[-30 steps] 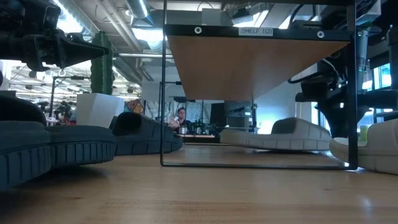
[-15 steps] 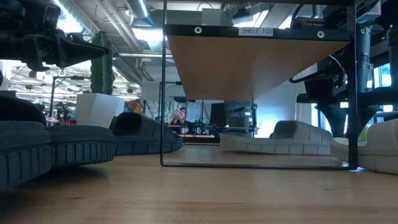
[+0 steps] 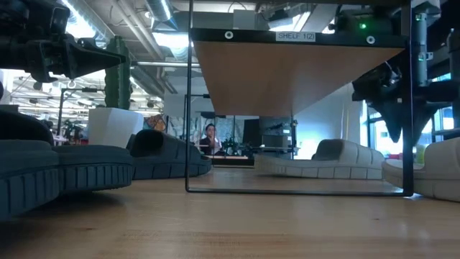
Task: Pick and place slides into the shelf
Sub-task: Put the gray slipper under the shelf
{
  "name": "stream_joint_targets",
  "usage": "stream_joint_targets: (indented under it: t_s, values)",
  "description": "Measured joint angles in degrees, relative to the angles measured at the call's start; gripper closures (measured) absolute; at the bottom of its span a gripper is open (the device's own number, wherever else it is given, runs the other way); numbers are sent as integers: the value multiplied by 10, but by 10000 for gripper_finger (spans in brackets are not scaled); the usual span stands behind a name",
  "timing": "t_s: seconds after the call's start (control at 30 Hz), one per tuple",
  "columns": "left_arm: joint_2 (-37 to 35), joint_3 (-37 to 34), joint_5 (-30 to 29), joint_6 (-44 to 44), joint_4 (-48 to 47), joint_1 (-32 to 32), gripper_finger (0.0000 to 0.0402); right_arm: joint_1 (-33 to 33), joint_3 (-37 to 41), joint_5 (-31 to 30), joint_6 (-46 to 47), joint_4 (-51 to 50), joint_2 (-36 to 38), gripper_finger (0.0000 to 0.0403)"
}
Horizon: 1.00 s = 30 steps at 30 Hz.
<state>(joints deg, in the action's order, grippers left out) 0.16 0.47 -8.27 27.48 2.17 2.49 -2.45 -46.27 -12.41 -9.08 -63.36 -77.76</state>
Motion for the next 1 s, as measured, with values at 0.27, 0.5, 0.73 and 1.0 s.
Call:
stream_joint_targets:
  t_s: [0.27, 0.5, 0.73, 1.0]
  values:
    - [0, 0, 0, 0, 0, 0, 254, 59, 27, -2, -38, -1, 24, 270]
    - [0, 0, 0, 0, 0, 0, 254, 109, 69, -2, -65, 64, 22, 270]
    - [0, 0, 0, 0, 0, 0, 254, 124, 82, -2, -82, 123, 22, 270]
    - [0, 0, 0, -3, -1, 0, 254, 124, 82, 0, -96, 225, 22, 269]
